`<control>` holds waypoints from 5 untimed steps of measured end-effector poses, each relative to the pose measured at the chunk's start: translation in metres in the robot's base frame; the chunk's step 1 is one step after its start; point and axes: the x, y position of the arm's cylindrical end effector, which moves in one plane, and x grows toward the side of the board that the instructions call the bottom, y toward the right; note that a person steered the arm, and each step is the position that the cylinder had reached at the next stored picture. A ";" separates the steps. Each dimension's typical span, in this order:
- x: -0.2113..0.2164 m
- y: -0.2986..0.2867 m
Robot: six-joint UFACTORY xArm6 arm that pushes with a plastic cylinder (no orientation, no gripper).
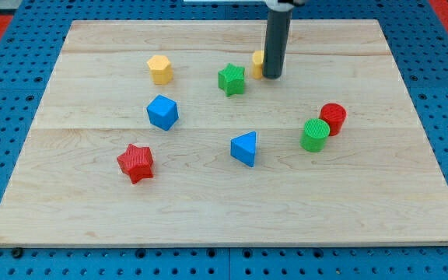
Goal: Push the green star to the right of the yellow hexagon
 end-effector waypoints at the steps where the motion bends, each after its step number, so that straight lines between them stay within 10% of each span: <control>1: -0.014 0.017; 3: 0.068 -0.001; 5: 0.051 -0.045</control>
